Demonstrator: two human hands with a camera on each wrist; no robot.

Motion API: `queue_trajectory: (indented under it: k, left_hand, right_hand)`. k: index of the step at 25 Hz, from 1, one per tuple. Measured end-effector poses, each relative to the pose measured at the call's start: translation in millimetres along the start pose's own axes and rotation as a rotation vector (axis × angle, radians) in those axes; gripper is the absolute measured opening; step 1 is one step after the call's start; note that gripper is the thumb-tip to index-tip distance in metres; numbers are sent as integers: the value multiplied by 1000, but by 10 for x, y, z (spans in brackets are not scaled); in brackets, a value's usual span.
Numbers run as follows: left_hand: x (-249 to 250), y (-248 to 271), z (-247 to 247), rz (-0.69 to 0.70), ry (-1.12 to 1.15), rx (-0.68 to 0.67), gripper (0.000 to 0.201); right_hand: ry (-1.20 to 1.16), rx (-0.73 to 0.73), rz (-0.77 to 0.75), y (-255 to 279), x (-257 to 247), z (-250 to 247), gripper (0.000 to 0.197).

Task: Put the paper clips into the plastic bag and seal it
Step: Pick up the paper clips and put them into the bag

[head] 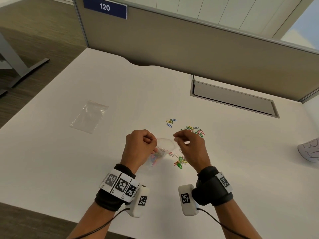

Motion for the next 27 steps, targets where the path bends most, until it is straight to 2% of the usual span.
queue_trajectory:
  k: [2,3,5,7,9,11,13,15,17,22,25,27]
  left_hand:
    - [7,37,-174,7,9,41,4]
    - [5,60,-275,11,10,66,4]
    - [-12,113,-499,16,17,129,5]
    - [-46,154,-713,15,34,189,5]
    - [-86,184,-892,23,36,235,3]
    - [-130,201,-1012,24,28,266,3]
    - [-187,210,-1068,10,23,289,2]
    - [-225,211,-1062,-4,17,289,2]
    - [-222,202,-1017,-9,26,274,2]
    - [-100,141,-786,11,50,205,3]
    - [-13,114,-545,17,66,142,4]
    - [30,88,-395,13,70,108,5]
  right_hand:
    - [29,135,-48,29,122,-72,16]
    - [75,132,-50,49,202,-6,18]
    - [208,-21,-48,133,346,329,21]
    - [347,-235,-146,288,390,760,26]
    - [438,-451,-238,440,404,1174,41]
    - [556,-658,-235,572,471,1495,59]
    - [696,-736,-252,634,521,1637,70]
    - [771,-735,-263,632,562,1610,78]
    - [816,-728,-245,583,651,1464,78]
    - [884,-641,-67,379,983,783,75]
    - [718,-571,52,302,1001,463,73]
    - [474,-399,155,255,1001,206,75]
Point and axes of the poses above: each hand's wrist, its own y-axis away from the middle knuckle, its own z-axis out of the palm, x = y × z, the point moved 8 cm from there along -y, towards the middle knuckle, and after that the axes turned 12 degrees about -y, right-handed, at the moved point
